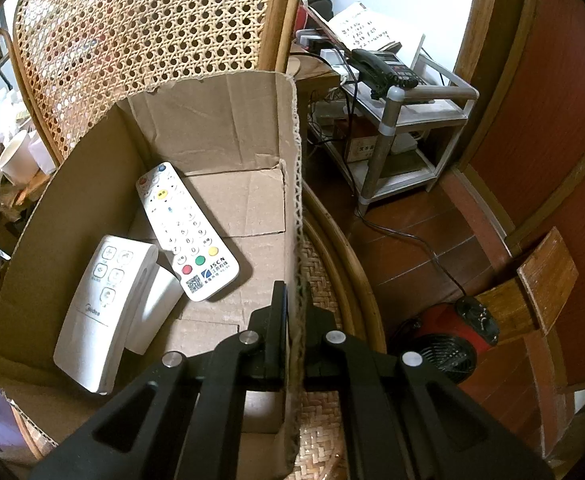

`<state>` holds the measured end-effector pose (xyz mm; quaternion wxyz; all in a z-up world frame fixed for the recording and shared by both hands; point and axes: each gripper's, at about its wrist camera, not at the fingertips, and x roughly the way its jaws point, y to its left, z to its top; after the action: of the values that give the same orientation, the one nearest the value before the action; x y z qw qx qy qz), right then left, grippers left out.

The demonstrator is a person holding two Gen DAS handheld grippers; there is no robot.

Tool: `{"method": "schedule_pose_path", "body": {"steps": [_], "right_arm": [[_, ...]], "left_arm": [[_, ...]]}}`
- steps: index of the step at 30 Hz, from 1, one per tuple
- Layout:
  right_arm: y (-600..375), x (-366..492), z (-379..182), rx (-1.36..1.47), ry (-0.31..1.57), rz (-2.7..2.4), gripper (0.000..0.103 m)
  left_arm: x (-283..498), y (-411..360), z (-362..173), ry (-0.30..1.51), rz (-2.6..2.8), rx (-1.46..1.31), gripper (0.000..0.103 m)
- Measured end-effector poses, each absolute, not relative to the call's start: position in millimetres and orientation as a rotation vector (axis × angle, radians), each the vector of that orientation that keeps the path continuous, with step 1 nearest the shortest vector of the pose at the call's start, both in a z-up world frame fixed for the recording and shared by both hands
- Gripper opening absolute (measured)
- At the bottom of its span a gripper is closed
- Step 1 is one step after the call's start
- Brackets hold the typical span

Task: Organize rigid objects
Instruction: 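Carry the black car key into the cardboard box and release it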

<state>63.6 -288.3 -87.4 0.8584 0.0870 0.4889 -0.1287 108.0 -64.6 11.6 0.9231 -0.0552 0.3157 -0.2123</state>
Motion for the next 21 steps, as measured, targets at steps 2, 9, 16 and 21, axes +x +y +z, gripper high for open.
{"method": "schedule_pose_path", "body": {"steps": [2,9,16,21], "right_arm": [[-289.1,63.5,-87.3,0.181,1.026,-0.271,0.005],[-289.7,63.6,-87.5,0.179,1.026,-0.27,0.005],[-288.9,62.6,-87.0,0.174,1.025,-0.268,0.005],[-288.1,62.1,-86.8,0.172,1.026,-0.267,0.005]], "left_arm": [[104.0,-75.4,14.3,0.632,-0.435,-0.103,0.013],[93.1,-108.8,15.2,0.623,-0.481,-0.09,0.013],[80.3,-138.3,11.6,0.634,-0.577,-0.049,0.013],[79.5,-149.8,-1.0,0.701,-0.591,-0.015,0.014]]}}
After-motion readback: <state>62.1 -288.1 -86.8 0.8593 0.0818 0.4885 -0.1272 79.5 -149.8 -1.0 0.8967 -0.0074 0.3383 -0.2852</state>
